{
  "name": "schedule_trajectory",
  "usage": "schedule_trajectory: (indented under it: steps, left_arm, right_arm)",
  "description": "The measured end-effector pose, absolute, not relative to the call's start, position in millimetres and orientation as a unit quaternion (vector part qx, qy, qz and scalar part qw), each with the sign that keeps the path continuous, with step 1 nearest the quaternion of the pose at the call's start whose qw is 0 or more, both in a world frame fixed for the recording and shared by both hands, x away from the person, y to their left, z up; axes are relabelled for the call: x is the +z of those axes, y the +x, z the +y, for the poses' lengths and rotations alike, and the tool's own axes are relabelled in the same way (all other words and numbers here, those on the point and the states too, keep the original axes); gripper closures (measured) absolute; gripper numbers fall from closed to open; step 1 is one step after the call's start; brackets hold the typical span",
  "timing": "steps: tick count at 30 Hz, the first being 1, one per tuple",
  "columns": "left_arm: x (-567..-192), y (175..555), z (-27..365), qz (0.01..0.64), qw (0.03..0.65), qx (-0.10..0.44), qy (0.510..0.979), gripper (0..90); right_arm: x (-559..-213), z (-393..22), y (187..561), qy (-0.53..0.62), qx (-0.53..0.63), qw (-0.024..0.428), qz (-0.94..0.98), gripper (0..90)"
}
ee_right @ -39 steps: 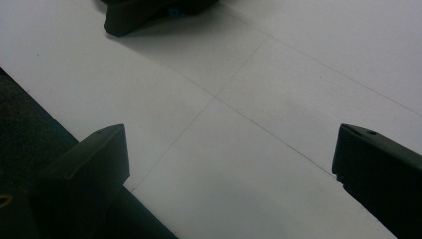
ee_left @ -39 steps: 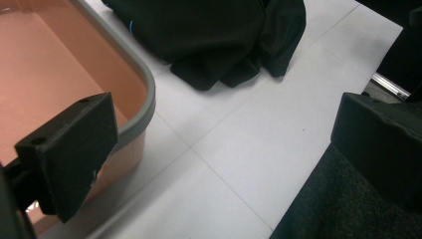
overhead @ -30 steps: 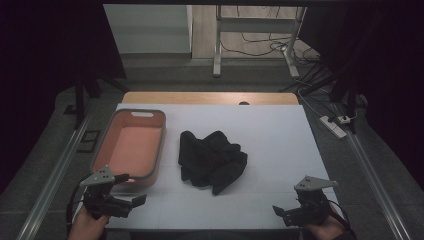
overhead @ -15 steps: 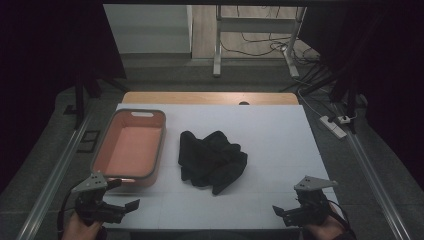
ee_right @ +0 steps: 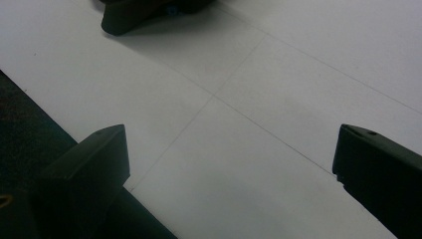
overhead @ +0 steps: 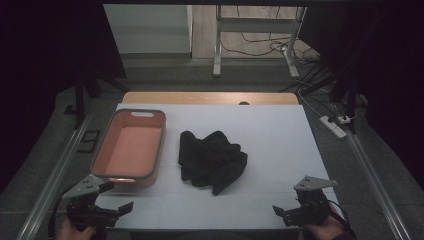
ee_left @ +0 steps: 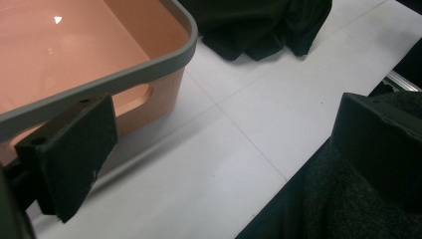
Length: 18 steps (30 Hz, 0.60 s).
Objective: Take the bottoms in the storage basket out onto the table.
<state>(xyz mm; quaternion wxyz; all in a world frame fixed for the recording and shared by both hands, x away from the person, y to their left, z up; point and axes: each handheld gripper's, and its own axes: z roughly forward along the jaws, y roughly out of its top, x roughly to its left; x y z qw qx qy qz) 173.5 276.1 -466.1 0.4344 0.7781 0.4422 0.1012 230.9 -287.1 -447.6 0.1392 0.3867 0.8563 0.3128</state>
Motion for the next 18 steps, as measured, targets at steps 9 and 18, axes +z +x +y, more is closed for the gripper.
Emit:
schedule_trajectory:
  steps: [9, 18]
  left_arm:
    - [-466.2, 167.6, 279.5, 0.452, 0.422, 0.104, 0.779, 0.0]
    - [-467.1, 166.7, 280.0, 0.460, 0.406, 0.095, 0.784, 0.0]
  right_arm:
    - [-447.5, -286.5, 231.0, 0.386, 0.312, 0.140, 0.857, 1.3]
    - [-447.6, -286.6, 231.5, 0.386, 0.309, 0.140, 0.858, 1.3]
